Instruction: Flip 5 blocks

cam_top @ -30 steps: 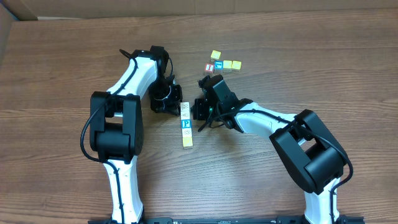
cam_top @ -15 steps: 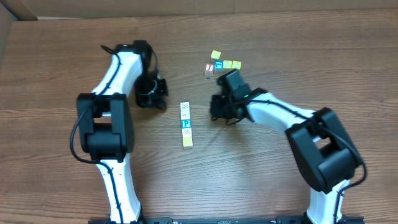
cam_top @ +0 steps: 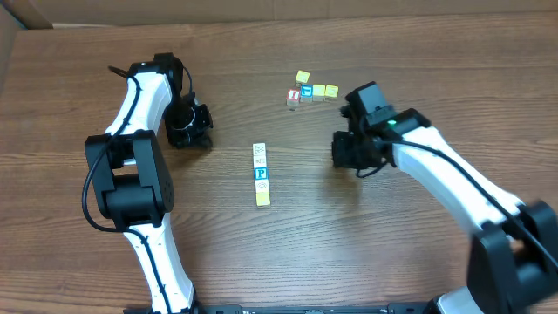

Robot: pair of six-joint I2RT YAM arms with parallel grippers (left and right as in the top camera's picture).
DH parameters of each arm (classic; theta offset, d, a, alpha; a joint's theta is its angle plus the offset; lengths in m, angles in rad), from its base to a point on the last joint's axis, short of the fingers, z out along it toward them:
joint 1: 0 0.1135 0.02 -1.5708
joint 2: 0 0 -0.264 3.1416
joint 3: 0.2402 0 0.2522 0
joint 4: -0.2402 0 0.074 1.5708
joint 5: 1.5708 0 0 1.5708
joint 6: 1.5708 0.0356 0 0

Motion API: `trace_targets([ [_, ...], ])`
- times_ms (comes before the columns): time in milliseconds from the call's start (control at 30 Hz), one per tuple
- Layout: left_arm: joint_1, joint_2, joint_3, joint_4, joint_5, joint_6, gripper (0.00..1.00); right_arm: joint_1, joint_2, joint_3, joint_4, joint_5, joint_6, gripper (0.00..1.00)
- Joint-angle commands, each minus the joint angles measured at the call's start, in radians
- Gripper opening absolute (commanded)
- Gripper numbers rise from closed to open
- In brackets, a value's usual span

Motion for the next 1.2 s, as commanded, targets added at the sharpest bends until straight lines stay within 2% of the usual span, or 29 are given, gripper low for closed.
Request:
trace_targets([
  [0, -0.007, -0.047, 0.022, 0.025, -0.006, 0.021, 0.15, -0.011, -0.139, 0.044, -0.035, 0.141, -0.046, 0.43],
  [100, -0.006, -0.047, 0.022, 0.051, -0.005, 0.021, 0.15, -0.042, -0.208, 0.044, -0.077, 0.238, -0.046, 0.52],
  [133, -0.006, -0.047, 0.022, 0.054, 0.000, 0.022, 0.12, -0.055, -0.221, 0.044, -0.090, 0.258, -0.046, 0.61],
  [233, -0.011, -0.057, 0.022, 0.054, -0.001, 0.045, 0.09, -0.121, -0.235, 0.044, -0.135, 0.274, -0.077, 0.76],
  [300, -0.015, -0.082, 0.022, 0.052, -0.004, 0.057, 0.09, -0.174, -0.231, 0.044, -0.171, 0.274, -0.079, 0.93],
  [367, -0.015, -0.125, 0.022, 0.066, -0.021, 0.059, 0.08, -0.236, -0.226, 0.044, -0.198, 0.255, -0.077, 1.00],
  [467, -0.012, -0.193, 0.022, 0.091, -0.072, 0.027, 0.07, -0.315, -0.219, 0.044, -0.203, 0.229, -0.076, 1.00],
  [533, -0.011, -0.228, 0.022, 0.098, -0.078, 0.013, 0.16, -0.354, -0.215, 0.044, -0.202, 0.229, -0.076, 1.00],
  [567, -0.011, -0.242, 0.022, 0.096, -0.078, 0.013, 0.34, -0.373, -0.214, 0.044, -0.203, 0.229, -0.075, 1.00],
  [600, -0.011, -0.249, 0.022, 0.089, -0.078, 0.013, 0.92, -0.386, -0.214, 0.044, -0.203, 0.229, -0.075, 1.00],
  [633, -0.011, -0.255, 0.022, 0.083, -0.078, 0.014, 1.00, -0.397, -0.214, 0.044, -0.203, 0.228, -0.075, 1.00],
  [1167, -0.013, -0.251, 0.022, 0.085, -0.078, 0.014, 1.00, -0.410, -0.214, 0.044, -0.202, 0.229, -0.075, 1.00],
])
